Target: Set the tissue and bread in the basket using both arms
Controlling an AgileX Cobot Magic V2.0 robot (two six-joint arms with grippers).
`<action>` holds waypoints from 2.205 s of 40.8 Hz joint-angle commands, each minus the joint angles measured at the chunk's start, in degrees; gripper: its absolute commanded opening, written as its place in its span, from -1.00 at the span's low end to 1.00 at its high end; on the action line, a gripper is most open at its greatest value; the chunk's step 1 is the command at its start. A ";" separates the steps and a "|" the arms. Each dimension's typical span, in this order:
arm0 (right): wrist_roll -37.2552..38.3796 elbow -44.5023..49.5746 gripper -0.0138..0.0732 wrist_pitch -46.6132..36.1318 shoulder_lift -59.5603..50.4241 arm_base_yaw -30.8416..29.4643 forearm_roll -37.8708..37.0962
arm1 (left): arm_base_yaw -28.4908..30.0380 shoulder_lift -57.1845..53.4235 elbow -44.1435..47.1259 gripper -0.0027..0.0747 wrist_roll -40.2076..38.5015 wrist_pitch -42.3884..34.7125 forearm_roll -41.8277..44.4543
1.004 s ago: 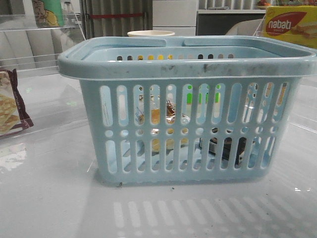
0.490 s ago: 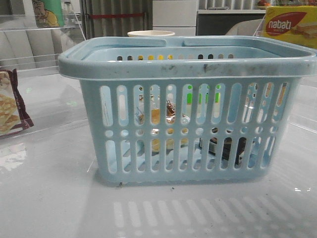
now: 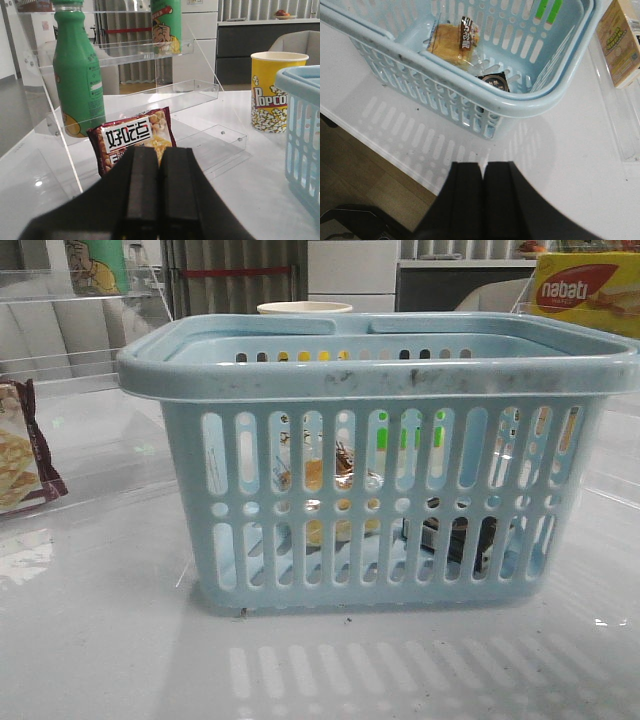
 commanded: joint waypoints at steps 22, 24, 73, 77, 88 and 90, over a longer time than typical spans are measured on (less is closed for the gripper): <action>-0.01 -1.39 -0.55 -3.43 0.19 0.07 -0.19 | 0.09 -1.06 -0.11 -0.70 0.03 -5.36 -0.63; -0.01 -1.39 -0.55 -3.43 0.19 0.07 -0.19 | 0.09 -1.06 -0.11 -0.70 0.03 -5.36 -0.63; 0.16 48.86 -0.55 -52.21 -39.02 -29.91 3.69 | 0.09 -0.96 -0.11 -0.70 0.03 -5.36 -0.63; 0.16 48.57 -0.55 -51.21 -39.02 -29.91 3.69 | 0.09 -0.96 -0.11 -0.70 0.03 -5.36 -0.63; 0.16 48.75 -0.55 -51.52 -39.02 -29.91 3.69 | 0.09 -0.96 -0.11 -0.70 0.03 -5.36 -0.63; 0.29 48.75 -0.55 -52.08 -39.02 -29.91 3.32 | 0.09 -0.96 -0.11 -0.70 0.03 -5.36 -0.63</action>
